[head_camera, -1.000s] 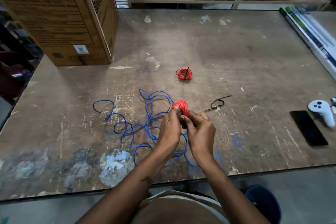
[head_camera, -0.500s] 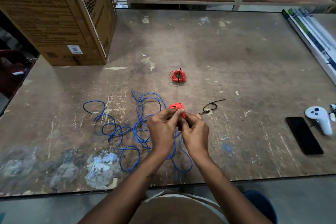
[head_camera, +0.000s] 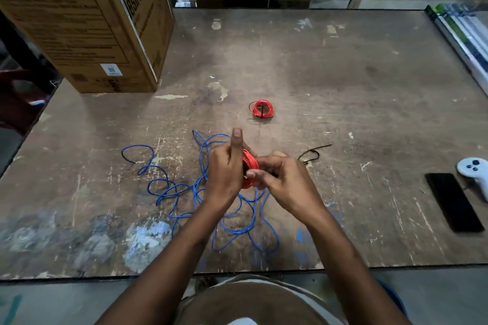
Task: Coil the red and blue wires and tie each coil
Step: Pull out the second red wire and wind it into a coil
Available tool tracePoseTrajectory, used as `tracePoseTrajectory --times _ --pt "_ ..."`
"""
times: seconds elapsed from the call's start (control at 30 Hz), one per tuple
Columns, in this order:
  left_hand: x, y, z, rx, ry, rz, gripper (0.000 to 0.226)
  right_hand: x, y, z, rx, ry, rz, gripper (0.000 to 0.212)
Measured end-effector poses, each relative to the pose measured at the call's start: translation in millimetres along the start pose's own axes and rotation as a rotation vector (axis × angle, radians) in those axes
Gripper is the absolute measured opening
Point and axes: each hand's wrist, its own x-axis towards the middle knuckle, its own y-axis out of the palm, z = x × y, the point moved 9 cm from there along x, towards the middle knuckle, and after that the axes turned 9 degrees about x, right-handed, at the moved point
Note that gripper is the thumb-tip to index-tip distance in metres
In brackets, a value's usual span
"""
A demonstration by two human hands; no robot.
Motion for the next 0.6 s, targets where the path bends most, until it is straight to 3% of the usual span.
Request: tracePoseTrajectory --times 0.13,0.27,0.47,0.6 --pt "1.8 -2.9 20.8 -0.230 -0.205 -0.199 0.065 2.1 3.7 -2.9 0.335 0.143 -0.063 0.021" --pt "3.4 -6.2 37.5 -0.347 -0.352 -0.328 0.058 -4.0 7.3 -2.1 0.440 0.134 -0.195 0.040" --pt "1.7 0.4 53.8 -0.596 -0.579 -0.327 0.044 -7.8 15.6 -4.1 0.504 0.145 -0.207 0.040" --pt "-0.4 12.7 59.8 -0.753 -0.654 -0.263 0.039 -11.1 12.0 0.8 0.498 0.116 -0.271 0.024"
